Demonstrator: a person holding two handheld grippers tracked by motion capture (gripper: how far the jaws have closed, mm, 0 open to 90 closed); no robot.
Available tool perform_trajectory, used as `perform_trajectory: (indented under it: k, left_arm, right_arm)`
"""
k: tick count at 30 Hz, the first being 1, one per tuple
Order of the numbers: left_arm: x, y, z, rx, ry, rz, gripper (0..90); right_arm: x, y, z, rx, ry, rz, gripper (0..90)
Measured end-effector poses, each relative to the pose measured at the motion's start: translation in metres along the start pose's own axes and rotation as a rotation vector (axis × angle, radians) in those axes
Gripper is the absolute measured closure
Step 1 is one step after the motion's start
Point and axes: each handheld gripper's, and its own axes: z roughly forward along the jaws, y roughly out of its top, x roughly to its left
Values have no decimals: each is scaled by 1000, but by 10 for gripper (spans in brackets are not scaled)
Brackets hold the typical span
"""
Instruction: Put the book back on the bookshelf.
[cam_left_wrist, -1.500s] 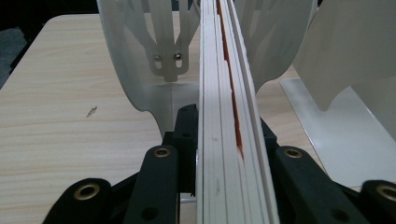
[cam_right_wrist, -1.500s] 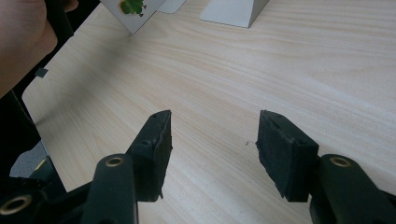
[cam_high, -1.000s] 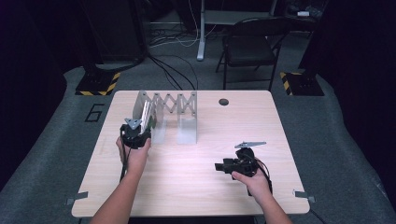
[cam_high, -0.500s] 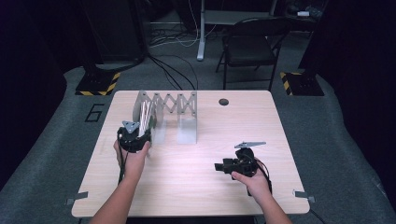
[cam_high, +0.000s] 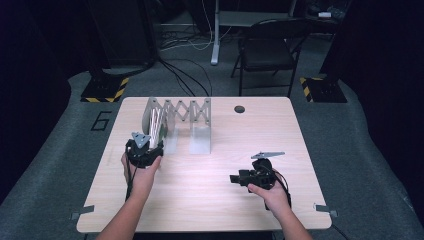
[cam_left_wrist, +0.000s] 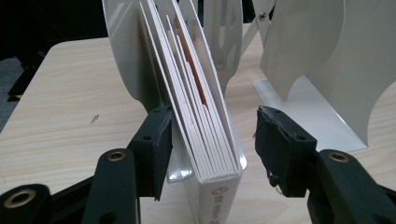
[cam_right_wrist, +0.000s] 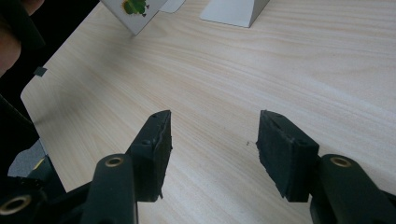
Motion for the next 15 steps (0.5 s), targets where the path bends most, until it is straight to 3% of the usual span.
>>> perform_trajectory:
  k: [15]
  left_arm:
    - [6, -3, -18, -7, -42, -33, 427]
  right_arm:
    - [-1, 0, 0, 1, -3, 4, 447]
